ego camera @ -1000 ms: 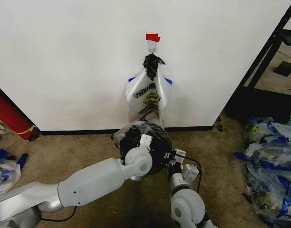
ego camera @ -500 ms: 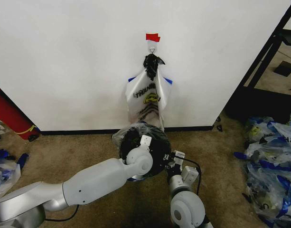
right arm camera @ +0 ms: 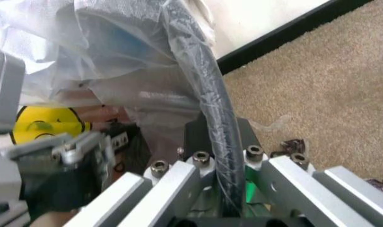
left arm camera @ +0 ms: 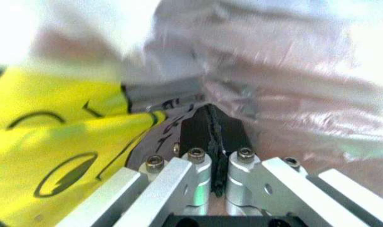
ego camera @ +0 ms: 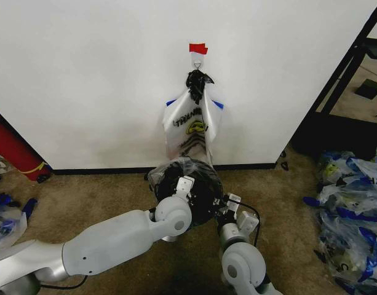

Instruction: Pick up the garbage bag from the wall and place it over the trash bin.

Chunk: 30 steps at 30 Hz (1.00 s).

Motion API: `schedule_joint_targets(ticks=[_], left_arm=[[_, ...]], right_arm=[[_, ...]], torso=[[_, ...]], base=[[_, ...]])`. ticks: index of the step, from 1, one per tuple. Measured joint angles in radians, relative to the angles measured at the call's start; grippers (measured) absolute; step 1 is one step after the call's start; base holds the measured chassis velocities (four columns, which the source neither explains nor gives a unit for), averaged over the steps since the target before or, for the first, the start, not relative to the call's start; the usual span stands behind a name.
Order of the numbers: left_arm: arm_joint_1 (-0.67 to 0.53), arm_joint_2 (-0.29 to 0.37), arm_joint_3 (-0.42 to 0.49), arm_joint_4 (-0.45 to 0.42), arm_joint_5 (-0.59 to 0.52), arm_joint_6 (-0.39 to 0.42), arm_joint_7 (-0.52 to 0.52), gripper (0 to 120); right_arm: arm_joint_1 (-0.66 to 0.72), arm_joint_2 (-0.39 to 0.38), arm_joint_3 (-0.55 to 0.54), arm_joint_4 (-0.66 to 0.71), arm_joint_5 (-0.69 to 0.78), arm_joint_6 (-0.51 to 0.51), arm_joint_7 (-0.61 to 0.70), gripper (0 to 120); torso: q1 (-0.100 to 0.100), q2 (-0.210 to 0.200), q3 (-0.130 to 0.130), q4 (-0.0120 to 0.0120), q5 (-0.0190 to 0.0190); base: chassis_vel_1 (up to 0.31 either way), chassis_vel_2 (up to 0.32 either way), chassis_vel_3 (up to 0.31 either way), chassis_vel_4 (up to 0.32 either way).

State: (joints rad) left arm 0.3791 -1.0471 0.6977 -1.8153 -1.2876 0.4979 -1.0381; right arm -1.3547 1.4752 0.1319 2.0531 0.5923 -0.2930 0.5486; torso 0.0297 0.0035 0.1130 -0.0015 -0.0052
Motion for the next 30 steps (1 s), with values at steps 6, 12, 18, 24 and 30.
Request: schedule_joint_targets(ticks=[6, 12, 18, 24, 30], left_arm=[[-0.002, -0.024, 0.001, 0.011, 0.005, -0.015, -0.006, 0], [-0.002, -0.057, 0.007, 0.055, 0.013, -0.018, -0.007, 0], [0.000, -0.084, 0.012, 0.114, 0.023, -0.019, -0.005, 0], [0.003, -0.084, 0.012, 0.143, 0.032, -0.022, 0.000, 0], [0.007, -0.081, 0.007, 0.160, 0.043, -0.030, 0.011, 0]], right_arm=[[-0.003, 0.001, 0.004, 0.001, 0.000, 0.000, 0.000, 0], [-0.007, 0.005, 0.002, 0.004, -0.001, 0.001, -0.001, 0], [-0.008, 0.005, -0.001, 0.009, 0.007, 0.001, -0.001, 0], [-0.011, 0.002, -0.001, 0.015, 0.021, -0.001, -0.001, 0], [-0.021, 0.000, -0.007, 0.024, 0.030, -0.009, -0.001, 0]], torso=[[0.000, 0.000, 0.000, 0.0001, 0.0001], [0.000, 0.000, 0.000, 0.0002, 0.0001], [0.000, 0.000, 0.000, 0.0001, 0.0001], [0.000, 0.000, 0.000, 0.0002, 0.0001], [0.000, 0.000, 0.000, 0.0002, 0.0000]], base=[[0.000, 0.000, 0.000, 0.000], [0.000, 0.000, 0.000, 0.000], [0.000, 0.000, 0.000, 0.000], [0.000, 0.000, 0.000, 0.000], [0.000, 0.000, 0.000, 0.000]])
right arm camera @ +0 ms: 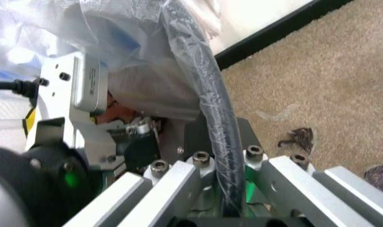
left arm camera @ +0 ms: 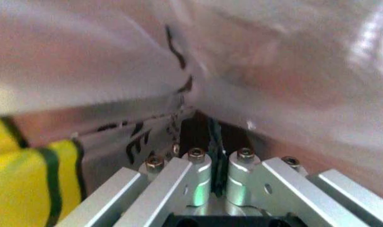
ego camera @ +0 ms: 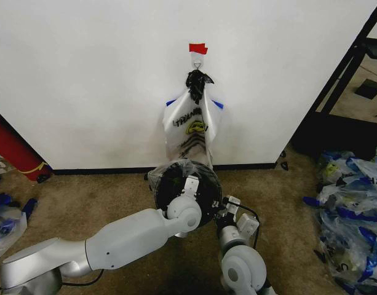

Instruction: Pick up the garbage bag from the wall and place it over the trash bin.

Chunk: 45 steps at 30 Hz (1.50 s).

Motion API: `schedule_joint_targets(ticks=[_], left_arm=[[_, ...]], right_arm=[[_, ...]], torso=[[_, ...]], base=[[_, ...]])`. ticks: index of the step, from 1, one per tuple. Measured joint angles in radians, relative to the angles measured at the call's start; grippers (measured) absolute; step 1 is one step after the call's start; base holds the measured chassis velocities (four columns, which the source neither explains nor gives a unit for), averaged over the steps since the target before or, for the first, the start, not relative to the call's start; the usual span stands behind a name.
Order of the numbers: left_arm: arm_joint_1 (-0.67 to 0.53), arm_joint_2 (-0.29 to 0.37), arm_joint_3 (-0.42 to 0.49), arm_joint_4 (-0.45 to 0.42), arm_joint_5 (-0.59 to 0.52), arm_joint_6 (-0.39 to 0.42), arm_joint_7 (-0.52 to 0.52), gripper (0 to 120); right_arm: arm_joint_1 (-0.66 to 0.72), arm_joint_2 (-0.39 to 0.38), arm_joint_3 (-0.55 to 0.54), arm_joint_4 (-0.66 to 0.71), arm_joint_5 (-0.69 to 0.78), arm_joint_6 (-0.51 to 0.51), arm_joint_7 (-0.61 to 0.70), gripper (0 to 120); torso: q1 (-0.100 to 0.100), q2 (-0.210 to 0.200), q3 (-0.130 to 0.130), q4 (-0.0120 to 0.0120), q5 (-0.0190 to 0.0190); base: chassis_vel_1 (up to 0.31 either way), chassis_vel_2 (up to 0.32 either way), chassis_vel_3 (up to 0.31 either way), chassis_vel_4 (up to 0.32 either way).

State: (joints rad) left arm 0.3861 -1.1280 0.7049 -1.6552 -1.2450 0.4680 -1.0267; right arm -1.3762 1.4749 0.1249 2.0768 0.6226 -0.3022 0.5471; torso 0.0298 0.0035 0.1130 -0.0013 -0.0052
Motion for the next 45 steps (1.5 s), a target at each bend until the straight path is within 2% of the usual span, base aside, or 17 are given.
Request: schedule_joint_targets(ticks=[13, 24, 27, 33, 38, 45], left_arm=[[0.017, 0.039, -0.002, 0.001, 0.051, 0.005, 0.010, 0], [0.035, 0.044, -0.004, 0.003, 0.074, 0.004, 0.029, 0], [0.038, 0.051, -0.004, -0.018, 0.073, 0.003, 0.032, 0], [0.037, 0.128, 0.010, -0.158, 0.030, 0.011, 0.047, 0], [0.037, 0.169, 0.009, -0.228, -0.008, 0.027, 0.053, 0], [0.019, 0.151, 0.025, -0.234, -0.056, 0.064, 0.053, 0]], right_arm=[[-0.008, -0.007, 0.001, 0.015, 0.036, -0.013, 0.005, 0], [-0.032, -0.014, 0.003, 0.040, 0.049, -0.020, 0.005, 0], [-0.031, -0.017, 0.006, 0.039, 0.048, -0.020, 0.004, 0], [-0.010, -0.023, 0.022, 0.010, 0.046, -0.019, 0.005, 0], [-0.005, -0.029, 0.024, -0.001, 0.026, -0.016, 0.004, 0], [-0.008, -0.029, 0.003, -0.015, -0.058, 0.007, -0.022, 0]], torso=[[0.000, 0.000, 0.000, 0.0001, 0.0000], [0.000, 0.000, 0.000, -0.0001, 0.0000], [0.000, 0.000, 0.000, 0.0000, -0.0001], [0.000, 0.000, 0.000, 0.0001, 0.0000], [0.000, 0.000, 0.000, 0.0002, 0.0001], [0.000, 0.000, 0.000, 0.0000, 0.0001]], base=[[0.000, 0.000, 0.000, 0.000], [0.000, 0.000, 0.000, 0.000], [0.000, 0.000, 0.000, 0.000], [0.000, 0.000, 0.000, 0.000], [0.000, 0.000, 0.000, 0.000], [0.000, 0.000, 0.000, 0.000]])
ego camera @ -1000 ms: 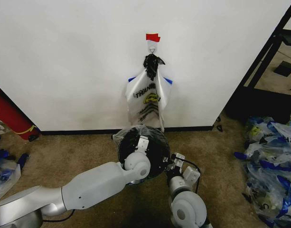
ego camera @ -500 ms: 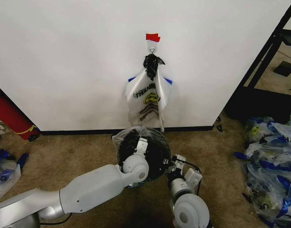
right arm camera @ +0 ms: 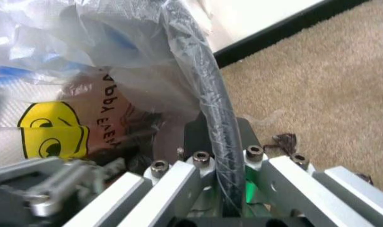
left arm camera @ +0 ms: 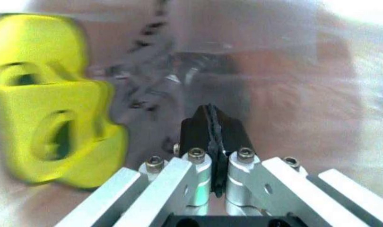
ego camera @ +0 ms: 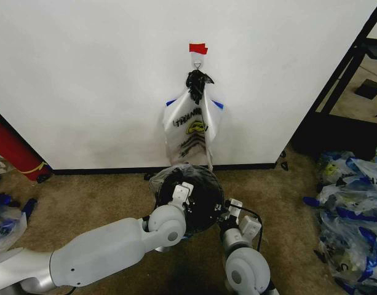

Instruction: Pick up the garbage bag from the wall and place it over the trash bin.

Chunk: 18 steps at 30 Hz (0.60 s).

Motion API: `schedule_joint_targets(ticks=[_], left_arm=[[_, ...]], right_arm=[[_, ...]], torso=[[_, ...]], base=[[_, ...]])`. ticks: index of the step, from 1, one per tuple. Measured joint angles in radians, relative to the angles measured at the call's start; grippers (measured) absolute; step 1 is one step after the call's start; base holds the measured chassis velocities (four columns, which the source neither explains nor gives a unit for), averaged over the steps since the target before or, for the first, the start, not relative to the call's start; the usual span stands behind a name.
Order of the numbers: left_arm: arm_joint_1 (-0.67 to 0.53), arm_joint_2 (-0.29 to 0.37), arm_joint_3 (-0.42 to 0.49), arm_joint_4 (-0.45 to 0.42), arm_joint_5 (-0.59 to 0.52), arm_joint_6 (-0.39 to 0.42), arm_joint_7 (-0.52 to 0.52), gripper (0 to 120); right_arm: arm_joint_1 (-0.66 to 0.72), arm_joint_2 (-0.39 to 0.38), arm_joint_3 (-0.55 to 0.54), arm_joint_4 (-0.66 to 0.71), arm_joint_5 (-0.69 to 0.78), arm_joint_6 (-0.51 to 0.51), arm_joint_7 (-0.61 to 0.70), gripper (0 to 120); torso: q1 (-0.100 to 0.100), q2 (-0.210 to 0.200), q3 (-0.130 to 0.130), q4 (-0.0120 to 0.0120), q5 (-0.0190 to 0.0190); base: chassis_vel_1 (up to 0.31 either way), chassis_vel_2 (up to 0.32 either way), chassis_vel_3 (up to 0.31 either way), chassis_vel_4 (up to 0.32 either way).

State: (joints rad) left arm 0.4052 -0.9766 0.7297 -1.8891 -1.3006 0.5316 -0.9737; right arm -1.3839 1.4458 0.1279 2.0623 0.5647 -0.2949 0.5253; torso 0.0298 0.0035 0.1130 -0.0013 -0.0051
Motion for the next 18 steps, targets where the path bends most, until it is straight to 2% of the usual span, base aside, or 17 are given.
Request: schedule_joint_targets(ticks=[18], left_arm=[[-0.041, -0.091, 0.085, 0.144, -0.007, 0.054, -0.024, 0]], right_arm=[[-0.007, -0.008, -0.020, 0.000, -0.050, 0.022, -0.019, 0]], torso=[[0.000, 0.000, 0.000, 0.0000, 0.0000]], base=[[0.000, 0.000, 0.000, 0.000]])
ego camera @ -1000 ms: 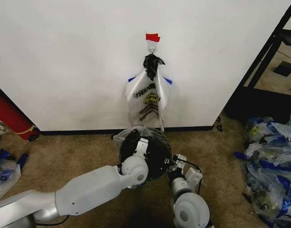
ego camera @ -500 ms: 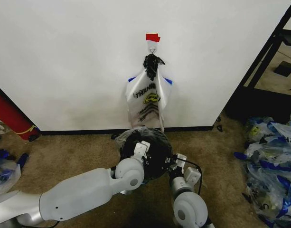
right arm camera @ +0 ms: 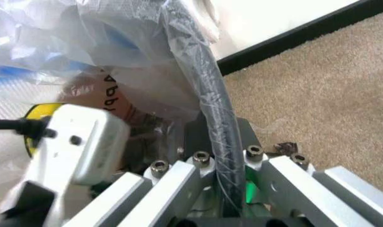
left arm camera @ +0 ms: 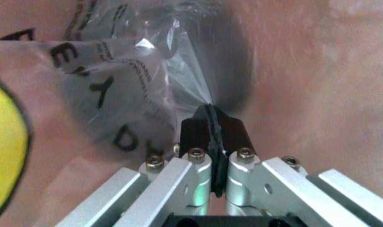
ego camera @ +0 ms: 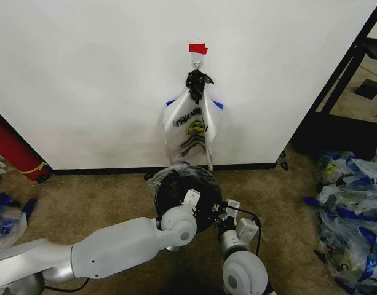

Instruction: Pick up the garbage bag from the wall and place it over the trash bin.

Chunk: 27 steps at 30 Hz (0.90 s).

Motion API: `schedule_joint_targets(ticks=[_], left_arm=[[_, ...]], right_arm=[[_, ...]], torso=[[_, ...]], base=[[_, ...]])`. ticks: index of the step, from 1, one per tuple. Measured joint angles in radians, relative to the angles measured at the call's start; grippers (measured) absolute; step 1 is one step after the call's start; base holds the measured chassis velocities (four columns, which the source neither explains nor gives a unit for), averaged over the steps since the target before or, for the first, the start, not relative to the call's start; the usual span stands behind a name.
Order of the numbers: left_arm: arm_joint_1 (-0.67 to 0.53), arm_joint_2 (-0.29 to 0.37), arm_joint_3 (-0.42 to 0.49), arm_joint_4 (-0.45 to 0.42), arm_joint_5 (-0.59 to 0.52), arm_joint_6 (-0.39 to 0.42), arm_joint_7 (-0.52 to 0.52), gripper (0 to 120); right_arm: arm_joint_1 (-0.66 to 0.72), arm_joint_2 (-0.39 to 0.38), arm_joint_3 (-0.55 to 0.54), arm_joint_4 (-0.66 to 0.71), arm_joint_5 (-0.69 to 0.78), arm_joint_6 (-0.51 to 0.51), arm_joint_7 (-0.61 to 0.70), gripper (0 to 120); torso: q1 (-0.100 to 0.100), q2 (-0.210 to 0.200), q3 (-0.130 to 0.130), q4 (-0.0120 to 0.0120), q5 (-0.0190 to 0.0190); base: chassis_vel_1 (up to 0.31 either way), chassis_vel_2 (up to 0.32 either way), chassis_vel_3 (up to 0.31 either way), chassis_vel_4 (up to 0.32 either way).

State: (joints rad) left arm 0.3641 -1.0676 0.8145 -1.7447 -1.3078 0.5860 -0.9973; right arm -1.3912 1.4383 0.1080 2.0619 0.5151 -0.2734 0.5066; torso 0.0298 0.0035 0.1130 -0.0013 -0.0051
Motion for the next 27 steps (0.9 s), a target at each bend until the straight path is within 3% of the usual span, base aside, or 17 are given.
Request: schedule_joint_targets(ticks=[7, 14, 27], left_arm=[[-0.005, -0.029, 0.001, 0.060, 0.008, -0.004, 0.015, 0], [-0.003, -0.015, -0.008, 0.056, 0.012, -0.009, 0.021, 0], [0.002, 0.094, -0.045, -0.158, -0.017, -0.054, 0.120, 0]], right_arm=[[-0.007, 0.001, -0.009, 0.003, 0.000, 0.000, -0.002, 0], [-0.007, 0.000, -0.007, 0.007, 0.011, 0.000, 0.000, 0], [0.004, 0.003, 0.027, -0.008, 0.107, -0.034, 0.039, 0]], torso=[[0.000, 0.000, 0.000, -0.0001, 0.0000], [0.000, 0.000, 0.000, 0.0001, -0.0001], [0.000, 0.000, 0.000, 0.0001, -0.0001]], base=[[0.000, 0.000, 0.000, 0.000], [0.000, 0.000, 0.000, 0.000], [0.000, 0.000, 0.000, 0.000]])
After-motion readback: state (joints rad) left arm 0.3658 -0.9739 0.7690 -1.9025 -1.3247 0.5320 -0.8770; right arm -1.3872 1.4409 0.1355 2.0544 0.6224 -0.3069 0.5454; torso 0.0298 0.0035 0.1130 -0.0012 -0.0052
